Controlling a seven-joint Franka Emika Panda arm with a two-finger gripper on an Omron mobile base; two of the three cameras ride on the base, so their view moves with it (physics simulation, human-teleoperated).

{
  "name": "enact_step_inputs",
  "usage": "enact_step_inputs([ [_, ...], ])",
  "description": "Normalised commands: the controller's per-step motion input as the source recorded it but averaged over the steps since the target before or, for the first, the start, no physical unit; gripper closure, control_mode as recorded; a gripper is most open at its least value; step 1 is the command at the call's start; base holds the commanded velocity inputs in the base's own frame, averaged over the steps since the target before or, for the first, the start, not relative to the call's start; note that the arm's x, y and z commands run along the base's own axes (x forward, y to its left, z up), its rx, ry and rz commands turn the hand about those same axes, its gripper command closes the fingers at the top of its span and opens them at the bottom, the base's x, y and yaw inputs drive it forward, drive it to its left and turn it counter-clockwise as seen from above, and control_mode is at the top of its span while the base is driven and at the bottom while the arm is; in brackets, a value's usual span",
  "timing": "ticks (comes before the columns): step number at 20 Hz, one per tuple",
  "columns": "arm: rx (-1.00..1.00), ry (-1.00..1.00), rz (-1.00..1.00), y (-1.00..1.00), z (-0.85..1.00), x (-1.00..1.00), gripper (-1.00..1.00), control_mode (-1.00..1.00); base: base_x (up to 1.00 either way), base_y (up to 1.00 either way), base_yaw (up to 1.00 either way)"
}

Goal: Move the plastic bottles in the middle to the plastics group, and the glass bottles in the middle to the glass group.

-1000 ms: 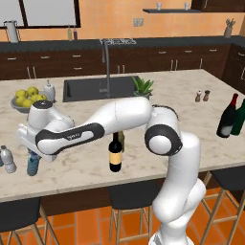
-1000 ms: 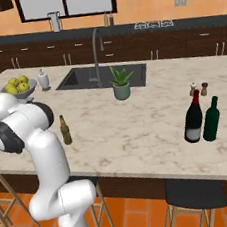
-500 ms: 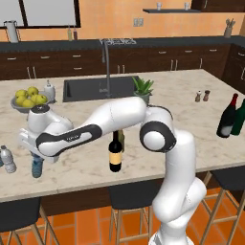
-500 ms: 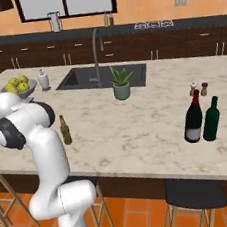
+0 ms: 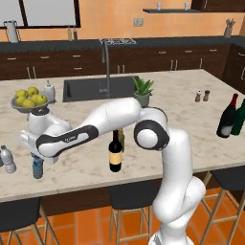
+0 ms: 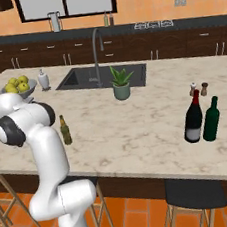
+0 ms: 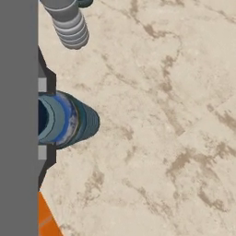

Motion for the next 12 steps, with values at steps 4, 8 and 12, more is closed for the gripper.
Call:
enact_step_inputs([
  [4,0.00,0.00,0.02,0.06,-0.28,0.13,1.00,-1.00,0.00,0.00,0.00],
  [8,0.00,0.01,0.03,0.01,-0.35,0.02,-1.00,-1.00,0.00,0.00,0.00],
  [12,0.00,0.02,0.02,-0.02,-0.11,-0.02,-1.00,-1.00,0.00,0.00,0.00],
])
